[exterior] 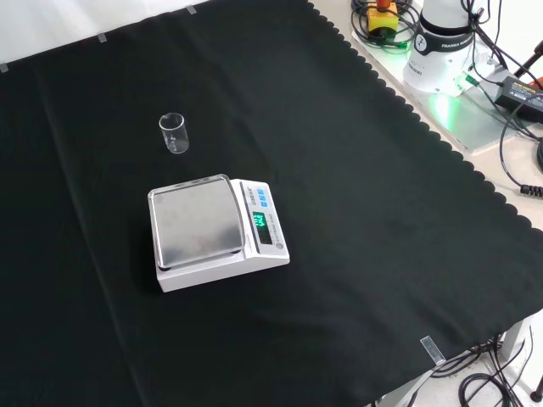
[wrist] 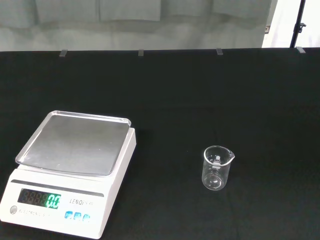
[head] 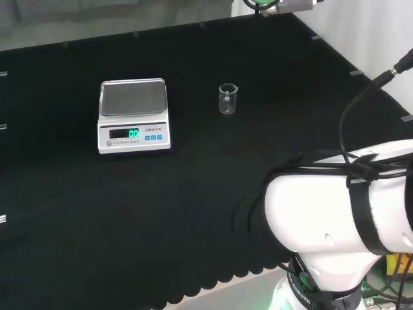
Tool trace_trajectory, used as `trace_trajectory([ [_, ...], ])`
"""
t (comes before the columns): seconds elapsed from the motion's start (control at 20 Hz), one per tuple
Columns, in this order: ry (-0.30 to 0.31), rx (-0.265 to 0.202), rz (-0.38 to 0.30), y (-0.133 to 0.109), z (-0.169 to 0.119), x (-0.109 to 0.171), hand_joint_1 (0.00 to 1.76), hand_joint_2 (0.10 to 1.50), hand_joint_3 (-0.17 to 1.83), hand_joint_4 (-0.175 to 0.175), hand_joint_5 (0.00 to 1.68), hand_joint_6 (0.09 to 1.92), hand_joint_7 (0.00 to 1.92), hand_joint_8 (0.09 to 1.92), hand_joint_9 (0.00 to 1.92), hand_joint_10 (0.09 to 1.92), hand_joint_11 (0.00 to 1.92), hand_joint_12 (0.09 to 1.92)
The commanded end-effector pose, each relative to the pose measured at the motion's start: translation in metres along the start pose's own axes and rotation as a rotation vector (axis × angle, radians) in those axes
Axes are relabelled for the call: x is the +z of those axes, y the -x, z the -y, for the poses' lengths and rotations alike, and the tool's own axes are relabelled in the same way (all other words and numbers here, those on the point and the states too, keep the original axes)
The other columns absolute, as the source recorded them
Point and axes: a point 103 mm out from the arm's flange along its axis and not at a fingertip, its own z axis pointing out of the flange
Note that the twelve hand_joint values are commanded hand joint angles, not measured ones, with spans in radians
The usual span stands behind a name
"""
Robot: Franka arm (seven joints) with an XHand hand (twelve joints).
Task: Pick up the beaker.
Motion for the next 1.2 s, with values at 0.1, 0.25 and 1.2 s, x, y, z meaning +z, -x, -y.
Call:
trace_trajectory([
  [0.1, 0.004, -0.003, 0.014, 0.001, -0.002, 0.001, 0.5, 0.85, 0.53, -0.113, 0.23, 0.17, 0.09, 0.77, 0.18, 0.87, 0.31, 1.39],
  [0.25, 0.007, -0.004, 0.014, 0.007, -0.004, 0.002, 0.49, 0.88, 0.48, -0.113, 0.26, 0.1, 0.09, 0.79, 0.17, 0.9, 0.3, 1.42],
  [1.2, -0.11, -0.028, -0.006, 0.022, -0.087, 0.062, 0.51, 0.89, 0.46, -0.115, 0.32, 0.09, 0.11, 0.79, 0.19, 0.9, 0.3, 1.42],
])
